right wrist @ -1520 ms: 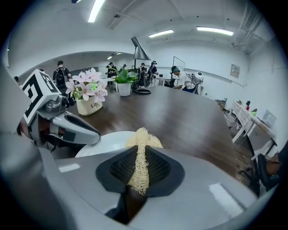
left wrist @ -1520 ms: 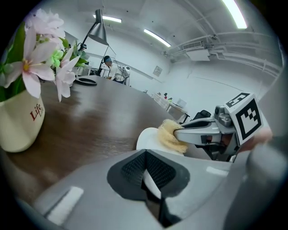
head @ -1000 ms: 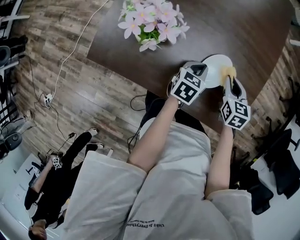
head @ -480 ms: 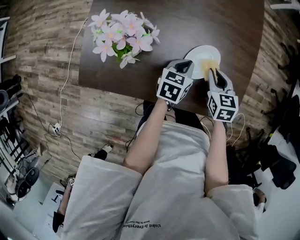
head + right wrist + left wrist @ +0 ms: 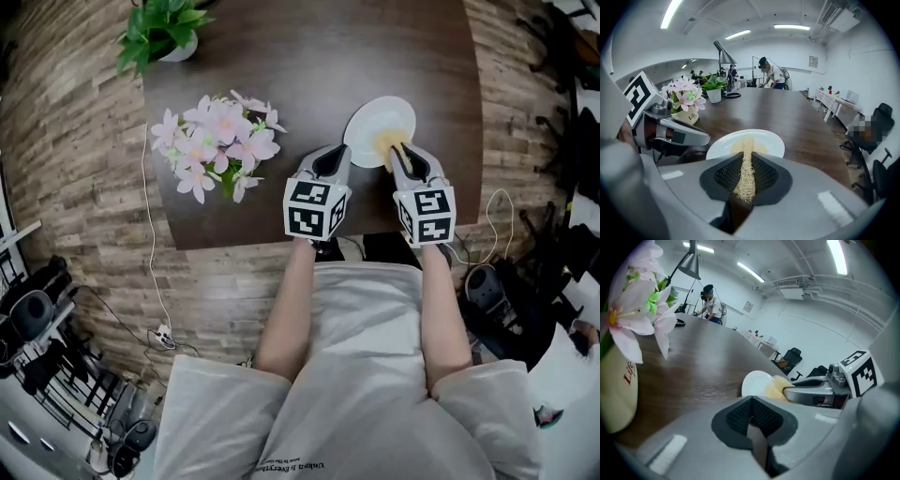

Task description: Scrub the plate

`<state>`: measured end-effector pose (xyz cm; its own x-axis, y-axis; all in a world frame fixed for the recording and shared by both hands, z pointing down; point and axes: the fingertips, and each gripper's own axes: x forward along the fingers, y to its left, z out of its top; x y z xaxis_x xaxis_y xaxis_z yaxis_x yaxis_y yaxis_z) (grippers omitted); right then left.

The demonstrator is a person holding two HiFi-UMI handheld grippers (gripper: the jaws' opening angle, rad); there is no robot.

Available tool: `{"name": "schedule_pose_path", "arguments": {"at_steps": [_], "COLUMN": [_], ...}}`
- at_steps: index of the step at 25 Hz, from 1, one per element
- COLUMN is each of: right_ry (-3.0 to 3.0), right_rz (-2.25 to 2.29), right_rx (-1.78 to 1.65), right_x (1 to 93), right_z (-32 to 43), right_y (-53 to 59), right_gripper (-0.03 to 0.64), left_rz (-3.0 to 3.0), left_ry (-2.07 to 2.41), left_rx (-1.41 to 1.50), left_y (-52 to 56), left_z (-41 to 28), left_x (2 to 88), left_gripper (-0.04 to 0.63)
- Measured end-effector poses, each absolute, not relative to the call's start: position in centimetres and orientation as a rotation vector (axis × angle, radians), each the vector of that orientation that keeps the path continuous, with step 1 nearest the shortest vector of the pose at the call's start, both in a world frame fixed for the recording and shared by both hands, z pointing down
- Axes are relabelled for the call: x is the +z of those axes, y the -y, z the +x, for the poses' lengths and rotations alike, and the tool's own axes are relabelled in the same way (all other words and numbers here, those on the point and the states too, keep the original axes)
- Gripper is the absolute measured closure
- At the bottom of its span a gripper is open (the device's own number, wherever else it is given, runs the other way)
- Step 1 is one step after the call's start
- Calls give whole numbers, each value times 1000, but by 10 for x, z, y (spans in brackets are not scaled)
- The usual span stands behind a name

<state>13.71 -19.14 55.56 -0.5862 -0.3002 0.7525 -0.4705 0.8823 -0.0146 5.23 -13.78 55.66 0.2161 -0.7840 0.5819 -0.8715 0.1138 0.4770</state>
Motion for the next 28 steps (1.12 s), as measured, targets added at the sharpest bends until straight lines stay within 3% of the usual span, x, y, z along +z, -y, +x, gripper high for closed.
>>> {"name": "schedule_pose_path", "arguments": {"at_steps": [28], "right_ry": [2162], "right_rz": [604], "right_rx": [299], "right_x": [553], "right_z": [104], "right_y": [162], "right_gripper": [548], "left_rz": [1842], "left_ry": [1358], "left_rx": [284], "left_y": [135], "left_z": [49], "left_x": [565], "left_gripper": [595]}}
